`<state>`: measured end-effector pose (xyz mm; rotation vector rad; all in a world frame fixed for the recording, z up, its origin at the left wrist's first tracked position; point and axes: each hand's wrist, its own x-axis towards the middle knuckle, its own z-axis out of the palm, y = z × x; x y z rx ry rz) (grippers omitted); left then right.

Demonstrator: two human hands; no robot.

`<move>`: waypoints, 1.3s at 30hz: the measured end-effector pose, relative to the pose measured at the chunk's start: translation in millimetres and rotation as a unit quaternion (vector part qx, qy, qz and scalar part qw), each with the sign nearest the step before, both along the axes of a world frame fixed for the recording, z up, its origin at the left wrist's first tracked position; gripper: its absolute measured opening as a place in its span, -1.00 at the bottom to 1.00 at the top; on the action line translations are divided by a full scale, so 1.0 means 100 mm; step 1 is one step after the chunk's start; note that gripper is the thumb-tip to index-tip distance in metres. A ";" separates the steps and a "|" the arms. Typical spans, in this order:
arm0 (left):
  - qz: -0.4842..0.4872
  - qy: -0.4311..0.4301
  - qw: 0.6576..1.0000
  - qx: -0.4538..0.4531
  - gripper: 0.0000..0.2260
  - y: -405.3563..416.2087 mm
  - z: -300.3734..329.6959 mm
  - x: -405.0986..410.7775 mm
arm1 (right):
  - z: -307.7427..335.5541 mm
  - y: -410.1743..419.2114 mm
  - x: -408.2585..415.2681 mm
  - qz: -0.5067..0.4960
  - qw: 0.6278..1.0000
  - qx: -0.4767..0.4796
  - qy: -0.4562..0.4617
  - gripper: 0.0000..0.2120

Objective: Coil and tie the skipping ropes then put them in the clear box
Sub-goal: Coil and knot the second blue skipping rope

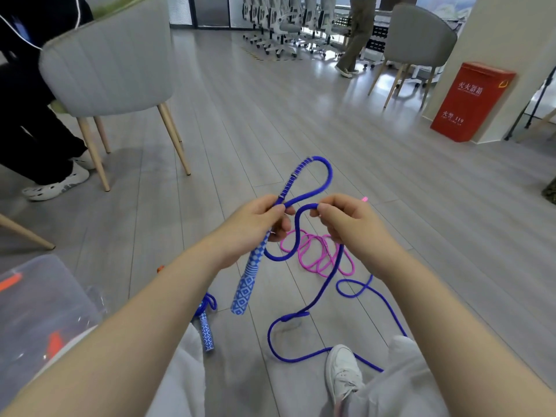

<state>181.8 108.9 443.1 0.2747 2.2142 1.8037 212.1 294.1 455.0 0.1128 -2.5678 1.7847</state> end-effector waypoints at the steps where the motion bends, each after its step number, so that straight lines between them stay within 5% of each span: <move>1: -0.001 -0.008 1.000 0.024 -0.78 0.01 -0.01 0.00 | -0.02 -0.01 -0.01 -0.005 1.000 0.007 0.000 -0.82; 5: 0.026 -0.060 0.983 0.169 -0.78 0.04 -0.04 -0.03 | -0.15 -0.02 -0.02 0.056 0.993 0.098 -0.017 -0.88; 11: 0.047 -0.133 0.926 0.351 -0.79 0.04 0.02 -0.08 | -0.30 -0.11 0.05 0.147 0.966 0.104 -0.185 -0.54; 16: 0.026 -0.142 0.921 0.362 -0.79 0.02 0.03 -0.05 | -0.38 -0.17 0.07 0.172 0.956 0.156 -0.181 -0.39; 21: 0.036 -0.139 0.920 0.366 -0.79 -0.03 0.08 -0.09 | -0.41 -0.21 0.08 0.213 0.962 0.104 -0.135 -0.83; 29: 0.116 -0.129 0.915 0.366 -0.78 -0.17 0.12 -0.17 | -0.42 -0.17 0.09 0.238 0.954 0.143 -0.111 -0.72; 39: 0.116 -0.134 0.921 0.348 -0.80 -0.13 0.09 -0.14 | -0.45 -0.06 0.09 0.294 0.899 0.242 -0.217 -0.69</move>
